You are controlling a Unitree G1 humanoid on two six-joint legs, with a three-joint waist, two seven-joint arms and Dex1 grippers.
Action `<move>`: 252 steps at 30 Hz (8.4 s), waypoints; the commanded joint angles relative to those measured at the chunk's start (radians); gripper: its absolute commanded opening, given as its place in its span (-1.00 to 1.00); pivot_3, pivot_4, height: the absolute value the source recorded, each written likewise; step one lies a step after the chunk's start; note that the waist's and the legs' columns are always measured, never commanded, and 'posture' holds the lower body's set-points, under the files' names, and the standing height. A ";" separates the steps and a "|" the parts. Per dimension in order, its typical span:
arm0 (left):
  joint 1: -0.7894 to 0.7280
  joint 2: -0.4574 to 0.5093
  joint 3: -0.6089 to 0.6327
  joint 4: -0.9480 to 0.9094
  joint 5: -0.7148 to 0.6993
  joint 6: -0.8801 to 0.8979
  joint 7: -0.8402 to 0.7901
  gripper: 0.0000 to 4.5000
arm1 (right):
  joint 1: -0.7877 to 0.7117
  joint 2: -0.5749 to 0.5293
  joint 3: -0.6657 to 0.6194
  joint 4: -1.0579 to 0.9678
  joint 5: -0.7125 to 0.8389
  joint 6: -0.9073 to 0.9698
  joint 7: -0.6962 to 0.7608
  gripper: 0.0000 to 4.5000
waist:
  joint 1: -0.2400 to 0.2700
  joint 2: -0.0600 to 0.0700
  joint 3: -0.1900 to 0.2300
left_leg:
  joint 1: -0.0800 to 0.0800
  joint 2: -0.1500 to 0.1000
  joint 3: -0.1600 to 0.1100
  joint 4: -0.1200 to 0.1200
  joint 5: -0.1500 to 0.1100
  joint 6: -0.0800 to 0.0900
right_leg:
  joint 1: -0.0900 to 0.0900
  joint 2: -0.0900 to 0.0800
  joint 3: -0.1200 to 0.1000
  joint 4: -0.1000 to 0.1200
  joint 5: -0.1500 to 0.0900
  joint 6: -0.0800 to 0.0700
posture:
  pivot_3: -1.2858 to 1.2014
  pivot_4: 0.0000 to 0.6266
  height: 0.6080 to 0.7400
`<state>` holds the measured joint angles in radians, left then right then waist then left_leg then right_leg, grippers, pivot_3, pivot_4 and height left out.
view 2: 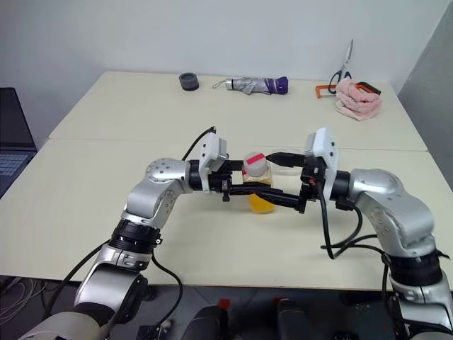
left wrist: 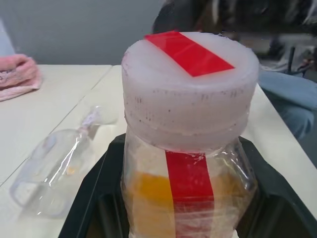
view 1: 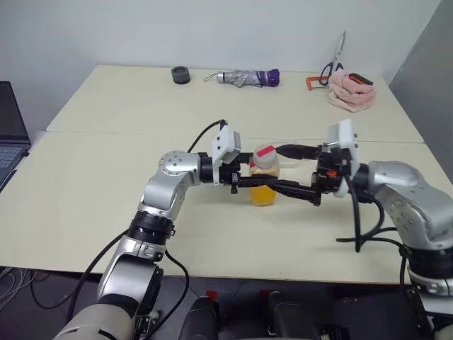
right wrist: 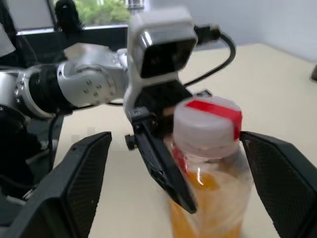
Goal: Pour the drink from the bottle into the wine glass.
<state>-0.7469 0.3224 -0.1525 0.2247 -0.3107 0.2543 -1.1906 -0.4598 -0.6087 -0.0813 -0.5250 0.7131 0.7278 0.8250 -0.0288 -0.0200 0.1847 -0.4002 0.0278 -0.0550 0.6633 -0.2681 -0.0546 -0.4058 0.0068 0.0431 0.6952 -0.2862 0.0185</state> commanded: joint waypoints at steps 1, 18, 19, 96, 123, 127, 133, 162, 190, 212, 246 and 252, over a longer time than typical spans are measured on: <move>-0.012 -0.008 0.012 -0.024 -0.019 -0.019 0.004 -0.07 | 0.041 0.059 0.000 -0.161 -0.033 0.017 -0.203 0.88 | -0.002 0.000 0.000 | 0.000 0.000 0.000 0.000 0.000 0.000 | 0.000 0.000 0.000 0.000 0.000 0.000 | 0.03 -0.52 1.00; -0.052 -0.034 -0.007 0.067 0.009 -0.065 -0.015 -0.07 | 0.058 0.264 0.272 -0.218 -0.479 0.009 -0.629 0.88 | -0.003 0.000 0.000 | 0.000 0.000 0.000 0.000 0.000 -0.001 | -0.001 0.001 0.001 0.001 0.000 0.000 | 0.03 -0.52 1.00; -0.052 -0.034 -0.007 0.069 0.010 -0.067 -0.015 -0.07 | 0.059 0.270 0.275 -0.217 -0.483 0.011 -0.630 0.88 | -0.003 0.000 0.000 | 0.000 0.000 0.000 0.000 0.000 -0.001 | -0.001 0.001 0.001 0.001 0.000 0.000 | 0.03 -0.52 1.00; -0.073 0.020 0.008 0.093 0.002 -0.095 -0.121 -0.09 | 0.002 0.142 0.203 -0.094 -0.434 -0.147 -0.339 0.89 | -0.003 0.001 0.001 | 0.000 0.001 0.000 0.000 0.000 0.000 | 0.000 0.002 0.000 0.001 -0.001 -0.001 | 0.03 -0.52 1.00; -0.079 0.022 0.009 0.104 0.006 -0.103 -0.123 -0.09 | 0.036 0.112 0.110 -0.113 -0.382 -0.103 -0.344 0.89 | -0.003 0.001 0.001 | 0.000 0.001 0.000 0.000 0.000 0.000 | -0.001 0.002 0.000 0.002 -0.001 -0.001 | 0.03 -0.52 1.00; -0.079 0.022 0.009 0.105 0.005 -0.103 -0.122 -0.09 | 0.041 0.102 0.108 -0.119 -0.374 -0.097 -0.342 0.89 | -0.003 0.001 0.001 | 0.000 0.000 0.000 0.000 0.000 0.000 | 0.000 0.002 0.000 0.001 -0.001 -0.001 | 0.03 -0.52 1.00; -0.081 0.023 0.009 0.109 0.004 -0.105 -0.124 -0.09 | 0.048 0.092 0.100 -0.122 -0.370 -0.091 -0.341 0.89 | -0.003 0.001 0.001 | 0.001 0.001 0.000 0.000 0.000 0.000 | -0.001 0.002 0.000 0.002 -0.001 -0.001 | 0.03 -0.52 1.00; -0.084 0.029 0.013 0.116 0.005 -0.109 -0.125 -0.11 | 0.071 0.071 0.087 -0.147 -0.333 -0.081 -0.298 0.89 | -0.003 0.001 0.001 | 0.000 0.000 0.000 0.000 0.000 0.000 | 0.000 0.002 0.000 0.002 -0.001 -0.001 | 0.03 -0.52 1.00; -0.100 0.020 0.020 0.127 0.003 -0.111 -0.127 -0.11 | 0.067 0.031 0.087 -0.197 -0.195 -0.033 -0.273 0.89 | -0.002 0.001 0.001 | 0.000 0.000 0.000 0.000 0.000 0.000 | 0.000 0.002 0.000 0.002 -0.001 -0.001 | 0.03 -0.52 1.00; -0.083 0.023 0.022 0.099 -0.006 -0.099 -0.122 -0.11 | 0.007 0.077 0.139 -0.179 -0.204 -0.044 -0.288 0.89 | -0.003 0.001 0.001 | 0.001 0.001 0.000 0.000 0.000 0.000 | 0.000 0.002 0.000 0.002 -0.001 -0.001 | 0.03 -0.52 1.00; -0.080 0.020 0.019 0.099 -0.007 -0.101 -0.129 -0.11 | 0.020 0.100 0.136 -0.097 -0.311 -0.106 -0.324 0.89 | -0.003 0.001 0.001 | 0.001 0.001 0.000 0.000 0.000 0.000 | 0.000 0.002 0.000 0.002 -0.001 -0.001 | 0.03 -0.52 1.00; -0.079 0.021 0.019 0.097 -0.008 -0.100 -0.130 -0.11 | 0.025 0.094 0.128 -0.094 -0.312 -0.105 -0.324 0.89 | -0.003 0.001 0.001 | 0.001 0.001 0.000 0.000 0.000 0.000 | 0.000 0.002 0.000 0.002 -0.001 -0.001 | 0.03 -0.52 1.00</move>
<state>-0.8169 0.3462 -0.1507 0.3645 -0.2924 0.1667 -1.3199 -0.4316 -0.5063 0.0761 -0.6020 0.4058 0.6384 0.5011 -0.0318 -0.0189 0.1855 -0.3997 0.0283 -0.0553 0.6636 -0.2680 -0.0547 -0.4063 0.0088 0.0431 0.6969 -0.2868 0.0175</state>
